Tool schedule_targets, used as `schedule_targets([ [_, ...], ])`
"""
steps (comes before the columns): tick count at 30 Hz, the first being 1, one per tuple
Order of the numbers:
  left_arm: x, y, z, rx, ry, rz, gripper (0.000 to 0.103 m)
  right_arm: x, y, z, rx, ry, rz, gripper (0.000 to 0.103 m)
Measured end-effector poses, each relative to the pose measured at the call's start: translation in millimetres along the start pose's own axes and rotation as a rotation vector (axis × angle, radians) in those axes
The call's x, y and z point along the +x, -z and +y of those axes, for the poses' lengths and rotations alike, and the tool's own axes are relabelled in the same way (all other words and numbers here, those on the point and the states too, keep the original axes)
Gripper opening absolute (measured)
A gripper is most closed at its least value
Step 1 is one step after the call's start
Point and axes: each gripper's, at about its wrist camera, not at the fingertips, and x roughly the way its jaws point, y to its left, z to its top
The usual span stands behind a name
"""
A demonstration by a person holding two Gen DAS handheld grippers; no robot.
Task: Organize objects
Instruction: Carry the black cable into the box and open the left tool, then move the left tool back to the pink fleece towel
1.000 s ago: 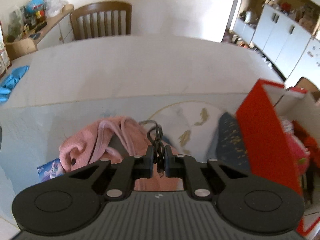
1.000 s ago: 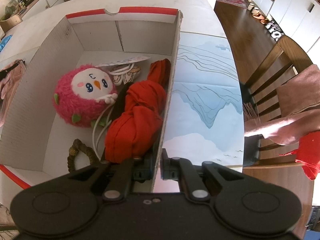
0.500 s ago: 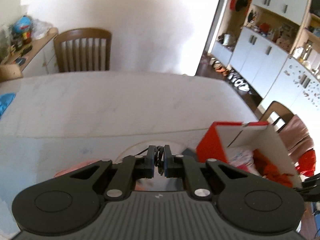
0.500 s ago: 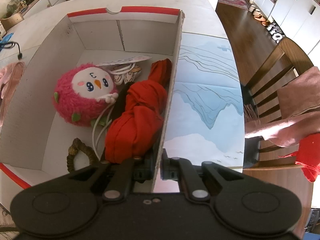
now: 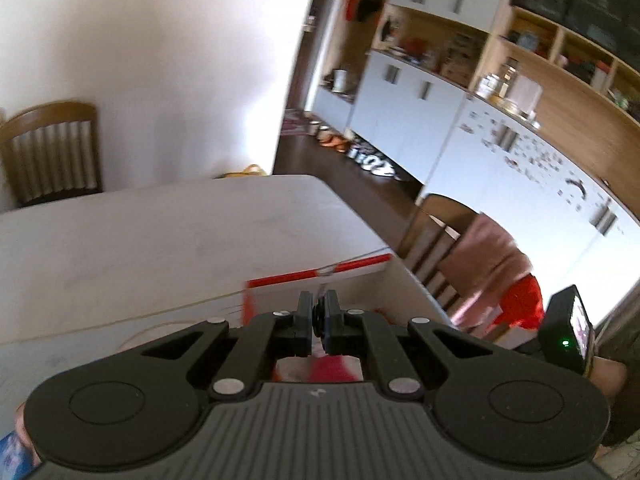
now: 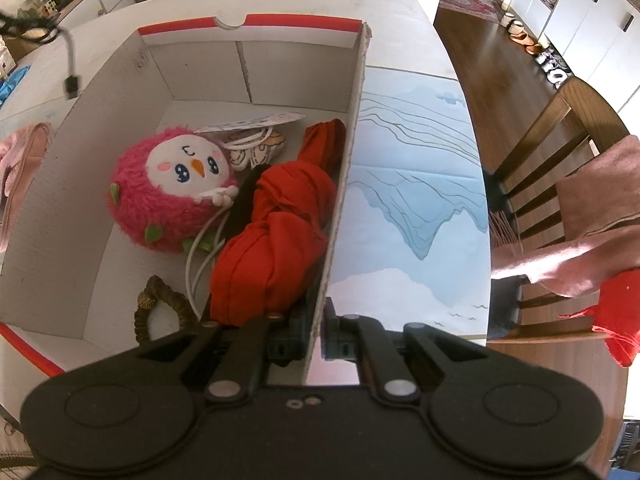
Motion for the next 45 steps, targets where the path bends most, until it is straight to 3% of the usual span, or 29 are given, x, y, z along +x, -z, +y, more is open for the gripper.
schedule_targets([
  [6,45.2,-1.6,-31.2,0.073,0.033,0.047,0.004,0.2,0.3,-0.1,0.006,0.001,-0.001,0.006],
  [15,109.6,19.0,-41.7,0.115,-0.012,0.173,0.004,0.1,0.3,-0.1,0.013,0.005,-0.001,0.006],
  [22,133.3,34.8,-37.2,0.117,-0.034,0.252,0.004,0.5,-0.1,-0.4,0.023,0.008,0.002,0.006],
  [34,136.3,51.7,-24.6,0.092,-0.037,0.327,0.005,1.2,-1.0,-0.4,0.038,0.013,0.006,0.006],
  [38,132.9,53.5,-24.6,0.086,-0.04,0.338,0.013,1.3,-1.0,-0.3,0.043,0.016,0.007,0.006],
  [44,114.5,55.9,-22.8,0.071,-0.029,0.313,0.054,1.1,-1.1,-0.1,0.05,0.018,0.008,0.006],
  [45,111.8,55.7,-22.5,0.071,-0.032,0.306,0.055,1.1,-1.1,-0.3,0.054,0.02,0.009,0.006],
])
